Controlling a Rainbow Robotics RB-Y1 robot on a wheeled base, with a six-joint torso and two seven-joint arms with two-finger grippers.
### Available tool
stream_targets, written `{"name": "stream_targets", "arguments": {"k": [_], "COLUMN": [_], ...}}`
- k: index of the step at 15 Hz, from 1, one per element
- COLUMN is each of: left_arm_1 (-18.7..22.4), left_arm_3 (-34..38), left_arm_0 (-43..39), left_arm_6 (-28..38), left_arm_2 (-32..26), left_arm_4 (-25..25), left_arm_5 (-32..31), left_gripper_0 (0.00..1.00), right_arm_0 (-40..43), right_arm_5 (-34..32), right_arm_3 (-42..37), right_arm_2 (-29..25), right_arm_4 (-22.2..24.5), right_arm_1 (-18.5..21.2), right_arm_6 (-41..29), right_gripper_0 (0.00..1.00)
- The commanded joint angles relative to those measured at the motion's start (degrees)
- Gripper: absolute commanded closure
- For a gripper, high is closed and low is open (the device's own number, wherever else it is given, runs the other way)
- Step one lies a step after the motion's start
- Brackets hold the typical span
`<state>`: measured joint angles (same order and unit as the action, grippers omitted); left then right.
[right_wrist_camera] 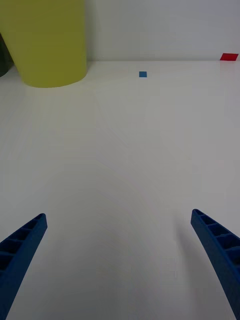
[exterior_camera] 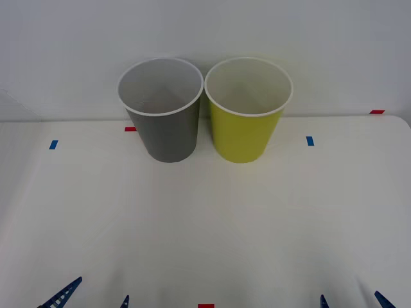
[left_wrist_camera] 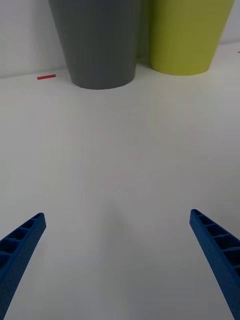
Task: Put cans in the gray bin and PET bottles in the light green bin.
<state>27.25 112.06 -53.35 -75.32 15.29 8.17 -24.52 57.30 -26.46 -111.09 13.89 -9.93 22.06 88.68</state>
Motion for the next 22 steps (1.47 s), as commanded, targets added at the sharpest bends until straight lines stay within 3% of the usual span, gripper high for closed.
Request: {"name": "stream_targets", "arguments": {"k": [1, 22], "left_arm_1": [0.0, 0.0], "left_arm_3": [0.0, 0.0], "left_arm_0": [0.0, 0.0], "left_arm_6": [0.0, 0.0], "left_arm_2": [0.0, 0.0], "left_arm_4": [0.0, 0.0], "left_arm_5": [0.0, 0.0], "left_gripper_0": [0.0, 0.0], "right_arm_0": [0.0, 0.0], "right_arm_5": [0.0, 0.0], "right_arm_3": [0.0, 0.0], "right_arm_2": [0.0, 0.0], "right_arm_4": [0.0, 0.0], "right_arm_1": [0.0, 0.0], "right_arm_6": [0.0, 0.0], "right_gripper_0": [0.0, 0.0]}}
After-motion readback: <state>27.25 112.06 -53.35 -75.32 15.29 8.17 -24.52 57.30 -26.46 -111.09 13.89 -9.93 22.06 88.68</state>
